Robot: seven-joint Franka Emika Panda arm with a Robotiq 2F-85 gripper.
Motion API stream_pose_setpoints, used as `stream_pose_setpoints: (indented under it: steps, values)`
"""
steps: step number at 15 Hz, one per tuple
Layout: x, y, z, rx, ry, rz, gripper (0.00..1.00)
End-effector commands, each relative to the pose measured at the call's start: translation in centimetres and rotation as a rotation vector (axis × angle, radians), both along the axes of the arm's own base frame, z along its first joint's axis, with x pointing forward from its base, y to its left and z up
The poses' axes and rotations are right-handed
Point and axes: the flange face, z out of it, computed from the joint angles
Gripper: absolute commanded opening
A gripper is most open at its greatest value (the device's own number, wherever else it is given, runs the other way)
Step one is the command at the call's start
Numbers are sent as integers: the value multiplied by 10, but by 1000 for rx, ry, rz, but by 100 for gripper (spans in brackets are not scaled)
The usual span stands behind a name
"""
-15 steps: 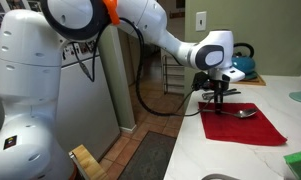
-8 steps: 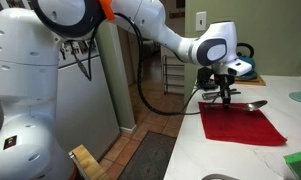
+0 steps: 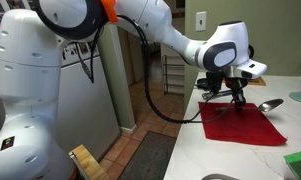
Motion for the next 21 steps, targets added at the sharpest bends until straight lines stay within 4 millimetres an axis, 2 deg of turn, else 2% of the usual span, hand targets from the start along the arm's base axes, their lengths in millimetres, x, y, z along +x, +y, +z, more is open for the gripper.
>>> stream_pose_setpoints:
  steps: [1, 7, 11, 21]
  values:
    - [11, -12, -13, -1, -10, -3, 3]
    - [26, -26, -26, -23, -10, -17, 3]
    - [29, -37, -36, -45, 5, -7, 3]
    - [28, -30, -43, -13, 44, 56, 3]
